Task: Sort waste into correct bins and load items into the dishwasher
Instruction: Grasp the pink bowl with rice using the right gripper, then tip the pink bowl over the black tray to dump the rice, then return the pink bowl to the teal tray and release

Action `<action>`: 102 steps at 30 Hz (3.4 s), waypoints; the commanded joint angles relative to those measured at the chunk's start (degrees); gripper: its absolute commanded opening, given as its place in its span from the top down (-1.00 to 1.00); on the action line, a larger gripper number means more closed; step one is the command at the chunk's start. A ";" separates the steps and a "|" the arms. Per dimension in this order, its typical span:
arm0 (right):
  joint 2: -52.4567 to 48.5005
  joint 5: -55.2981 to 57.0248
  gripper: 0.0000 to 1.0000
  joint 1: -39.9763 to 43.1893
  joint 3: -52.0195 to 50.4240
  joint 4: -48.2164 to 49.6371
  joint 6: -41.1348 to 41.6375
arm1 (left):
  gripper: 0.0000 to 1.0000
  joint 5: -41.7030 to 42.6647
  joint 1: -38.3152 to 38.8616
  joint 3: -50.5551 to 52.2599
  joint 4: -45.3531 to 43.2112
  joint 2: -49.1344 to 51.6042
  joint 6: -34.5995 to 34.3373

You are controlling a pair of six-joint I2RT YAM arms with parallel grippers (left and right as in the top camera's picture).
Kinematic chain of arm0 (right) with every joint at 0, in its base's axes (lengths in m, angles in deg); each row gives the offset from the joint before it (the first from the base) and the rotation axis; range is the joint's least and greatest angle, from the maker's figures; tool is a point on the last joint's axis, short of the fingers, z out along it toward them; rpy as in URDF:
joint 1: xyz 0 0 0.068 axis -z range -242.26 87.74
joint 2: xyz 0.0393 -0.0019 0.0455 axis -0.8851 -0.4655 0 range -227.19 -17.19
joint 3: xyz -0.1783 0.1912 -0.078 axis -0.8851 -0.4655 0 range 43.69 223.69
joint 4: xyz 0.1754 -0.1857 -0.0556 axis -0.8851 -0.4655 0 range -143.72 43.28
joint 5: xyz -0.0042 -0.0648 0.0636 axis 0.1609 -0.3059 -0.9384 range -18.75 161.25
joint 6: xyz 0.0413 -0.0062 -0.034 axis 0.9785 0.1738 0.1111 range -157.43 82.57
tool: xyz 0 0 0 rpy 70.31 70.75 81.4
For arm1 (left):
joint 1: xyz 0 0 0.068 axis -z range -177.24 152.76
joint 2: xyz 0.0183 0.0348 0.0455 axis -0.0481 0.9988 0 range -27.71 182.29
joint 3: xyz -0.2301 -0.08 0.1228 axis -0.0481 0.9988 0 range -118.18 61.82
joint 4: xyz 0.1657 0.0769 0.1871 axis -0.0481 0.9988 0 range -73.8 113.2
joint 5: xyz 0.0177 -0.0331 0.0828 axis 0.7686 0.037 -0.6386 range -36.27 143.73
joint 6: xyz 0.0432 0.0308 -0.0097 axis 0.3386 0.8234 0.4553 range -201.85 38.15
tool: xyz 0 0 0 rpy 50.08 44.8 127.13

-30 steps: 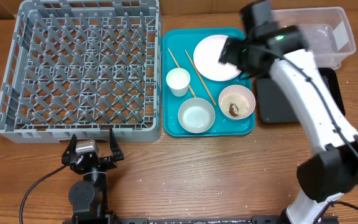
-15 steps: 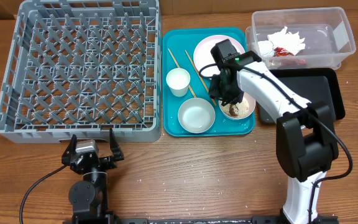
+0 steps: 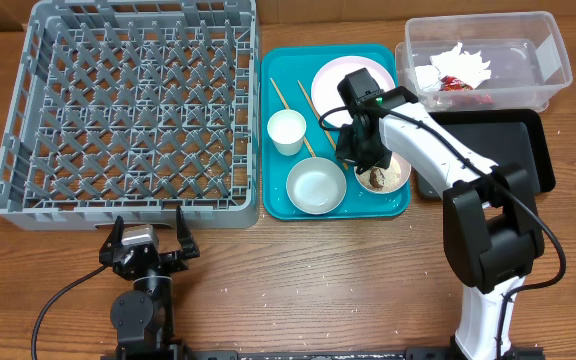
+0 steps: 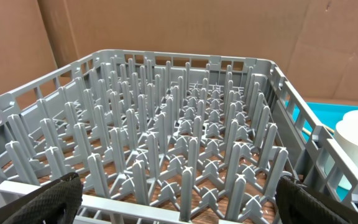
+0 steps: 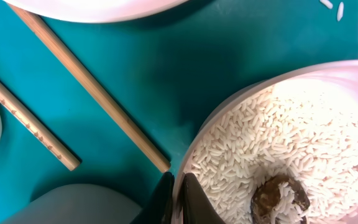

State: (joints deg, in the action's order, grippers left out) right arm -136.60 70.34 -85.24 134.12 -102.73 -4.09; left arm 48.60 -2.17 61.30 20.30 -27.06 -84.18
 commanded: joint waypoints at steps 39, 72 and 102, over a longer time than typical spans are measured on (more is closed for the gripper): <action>13.86 -65.77 0.92 44.85 -14.78 6.43 -41.13 | -1.00 0.31 -0.31 0.24 -0.07 -0.37 1.51; 13.88 -89.00 0.93 57.90 -22.18 18.10 -9.70 | -1.00 0.28 -0.31 0.24 -0.04 -0.37 1.51; 18.69 0.61 0.92 -1.20 -5.31 0.35 -4.02 | -1.00 0.31 -0.31 0.24 -0.04 -0.37 1.53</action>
State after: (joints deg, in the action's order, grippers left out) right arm -115.60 56.68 -83.97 128.11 -102.55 -11.65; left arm 48.60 -2.17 61.30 20.32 -27.06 -84.16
